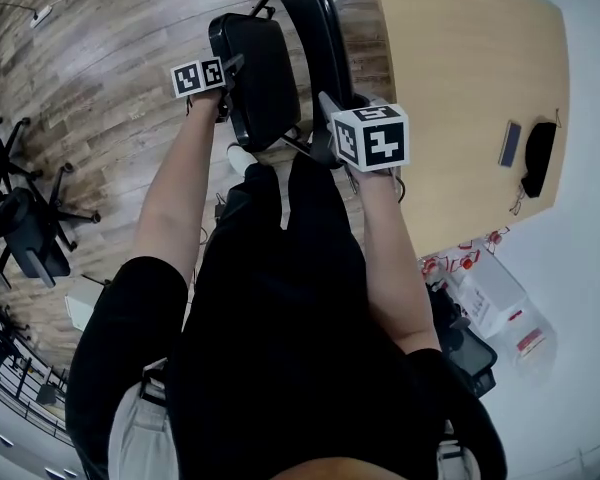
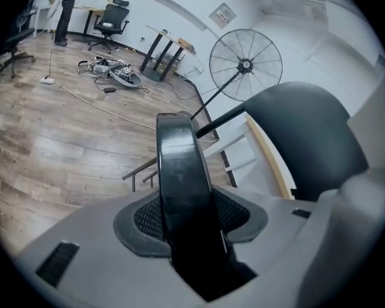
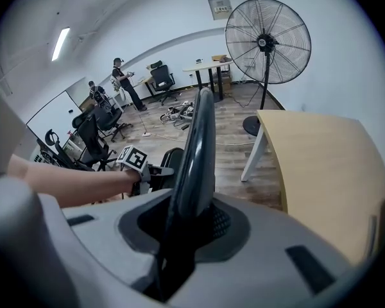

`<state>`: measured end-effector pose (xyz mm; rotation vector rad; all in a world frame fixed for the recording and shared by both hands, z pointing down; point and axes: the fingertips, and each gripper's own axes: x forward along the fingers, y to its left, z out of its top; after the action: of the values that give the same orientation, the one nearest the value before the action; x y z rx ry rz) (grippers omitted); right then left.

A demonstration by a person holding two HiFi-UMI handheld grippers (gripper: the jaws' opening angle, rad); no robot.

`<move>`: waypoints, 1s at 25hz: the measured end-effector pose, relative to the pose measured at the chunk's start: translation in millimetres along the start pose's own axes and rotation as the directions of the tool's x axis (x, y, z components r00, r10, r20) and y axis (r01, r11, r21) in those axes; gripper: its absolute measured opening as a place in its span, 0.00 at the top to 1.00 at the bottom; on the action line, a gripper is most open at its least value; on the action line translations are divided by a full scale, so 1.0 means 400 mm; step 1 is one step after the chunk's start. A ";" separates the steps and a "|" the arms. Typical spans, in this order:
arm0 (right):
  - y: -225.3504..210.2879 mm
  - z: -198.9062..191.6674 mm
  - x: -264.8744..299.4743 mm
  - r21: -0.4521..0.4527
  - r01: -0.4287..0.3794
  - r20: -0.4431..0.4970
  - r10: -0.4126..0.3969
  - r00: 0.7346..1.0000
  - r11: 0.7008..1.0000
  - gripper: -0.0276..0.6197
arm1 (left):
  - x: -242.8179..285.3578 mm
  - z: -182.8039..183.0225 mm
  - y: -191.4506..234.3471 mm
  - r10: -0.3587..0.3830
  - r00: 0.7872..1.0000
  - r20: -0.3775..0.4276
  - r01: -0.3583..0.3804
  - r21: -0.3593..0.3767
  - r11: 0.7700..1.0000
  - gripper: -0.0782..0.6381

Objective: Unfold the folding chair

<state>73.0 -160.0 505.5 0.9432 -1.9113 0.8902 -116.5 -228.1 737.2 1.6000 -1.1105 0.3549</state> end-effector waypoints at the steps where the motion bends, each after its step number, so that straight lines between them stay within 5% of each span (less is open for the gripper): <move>1: 0.009 0.000 0.005 -0.001 -0.002 0.001 0.002 1.000 1.000 0.83 | -0.006 -0.002 0.015 -0.021 1.000 0.004 0.021 -0.008 1.000 0.62; 25: 0.148 -0.020 0.151 0.012 -0.053 0.028 0.053 0.998 0.999 0.83 | -0.078 -0.062 0.451 -0.301 0.952 0.044 0.304 -0.112 0.946 0.60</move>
<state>1.4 -142.4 548.0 0.9211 -1.9645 0.9255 -268.7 -184.0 832.0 1.6425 -0.8699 0.0622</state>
